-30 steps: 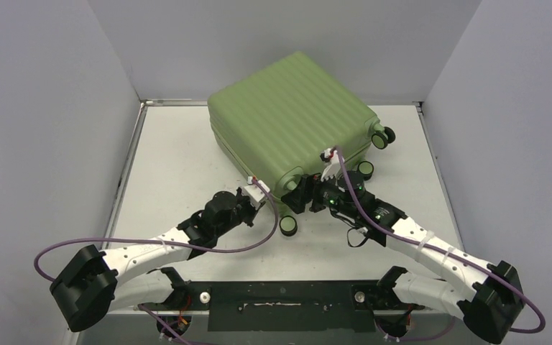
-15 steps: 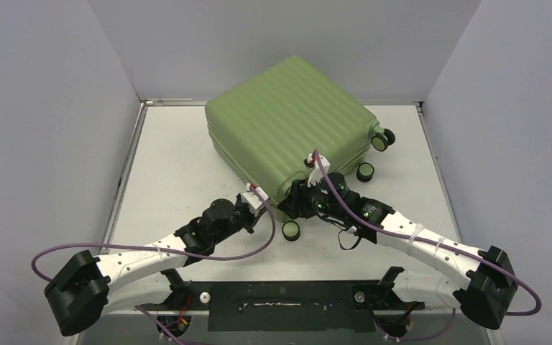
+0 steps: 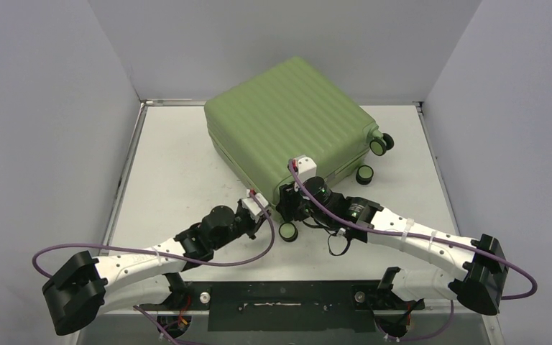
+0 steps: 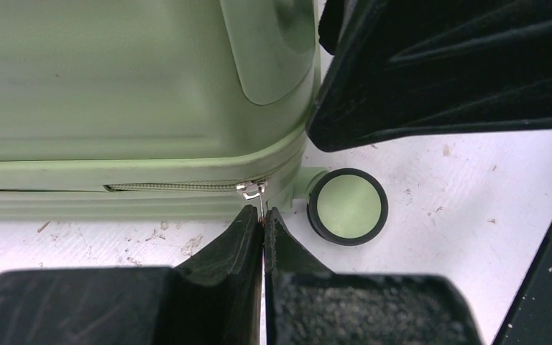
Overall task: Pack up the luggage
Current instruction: Zip the luggage at the center of the board.
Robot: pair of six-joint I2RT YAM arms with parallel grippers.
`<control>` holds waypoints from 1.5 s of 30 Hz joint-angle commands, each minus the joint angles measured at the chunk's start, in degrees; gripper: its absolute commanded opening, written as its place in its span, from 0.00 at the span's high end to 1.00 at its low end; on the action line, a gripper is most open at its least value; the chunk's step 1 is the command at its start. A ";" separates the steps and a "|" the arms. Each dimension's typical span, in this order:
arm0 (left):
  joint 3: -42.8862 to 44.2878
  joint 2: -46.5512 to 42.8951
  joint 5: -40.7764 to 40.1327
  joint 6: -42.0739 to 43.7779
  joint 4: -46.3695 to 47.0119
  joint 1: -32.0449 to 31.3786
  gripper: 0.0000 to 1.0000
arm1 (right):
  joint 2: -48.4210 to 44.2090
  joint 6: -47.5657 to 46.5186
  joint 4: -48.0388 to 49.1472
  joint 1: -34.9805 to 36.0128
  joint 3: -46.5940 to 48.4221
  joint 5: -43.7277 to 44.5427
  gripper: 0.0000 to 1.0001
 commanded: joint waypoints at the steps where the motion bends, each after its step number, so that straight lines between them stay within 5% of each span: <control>1: -0.99 -1.05 7.23 -4.01 8.35 -4.40 1.00 | -0.74 1.00 10.84 0.00 3.77 5.39 1.00; 13: 0.47 10.46 5.00 -5.79 21.14 -13.45 1.00 | -1.28 5.52 14.10 0.03 -1.65 5.21 1.00; 37: 6.25 30.16 2.45 -2.41 41.35 -15.02 1.00 | 0.79 15.36 17.23 0.07 -6.75 2.52 1.00; 38: 5.81 30.14 1.87 -2.41 41.71 -15.02 1.00 | -0.32 15.23 15.94 0.07 -6.76 3.72 0.97; 43: 2.76 28.27 -1.07 -2.16 42.11 -15.02 1.00 | -6.19 13.11 7.94 -0.41 -5.21 10.10 0.43; 45: 2.17 27.90 -1.68 -1.85 42.03 -15.02 1.00 | -7.62 12.13 5.14 -0.53 -3.99 11.59 0.32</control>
